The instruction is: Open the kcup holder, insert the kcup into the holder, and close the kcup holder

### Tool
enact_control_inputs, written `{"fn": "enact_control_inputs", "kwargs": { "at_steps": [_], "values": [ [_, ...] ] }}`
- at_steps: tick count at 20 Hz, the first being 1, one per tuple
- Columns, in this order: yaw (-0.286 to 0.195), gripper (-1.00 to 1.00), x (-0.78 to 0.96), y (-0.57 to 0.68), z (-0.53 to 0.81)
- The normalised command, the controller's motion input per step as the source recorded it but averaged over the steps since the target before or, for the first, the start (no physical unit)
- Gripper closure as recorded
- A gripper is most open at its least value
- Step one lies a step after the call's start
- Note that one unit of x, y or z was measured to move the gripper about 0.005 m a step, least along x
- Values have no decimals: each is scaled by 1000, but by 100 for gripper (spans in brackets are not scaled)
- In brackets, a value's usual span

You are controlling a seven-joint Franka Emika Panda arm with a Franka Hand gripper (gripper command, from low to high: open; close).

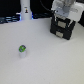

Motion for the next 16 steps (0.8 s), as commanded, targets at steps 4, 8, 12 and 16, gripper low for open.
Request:
{"fn": "enact_control_inputs", "kwargs": {
  "at_steps": [4,8,12,16],
  "values": [
    [-13,100,26,-9,-3],
    [-9,100,55,-24,-5],
    [-15,100,139,-67,0],
    [-24,100,278,-75,38]
  ]
}}
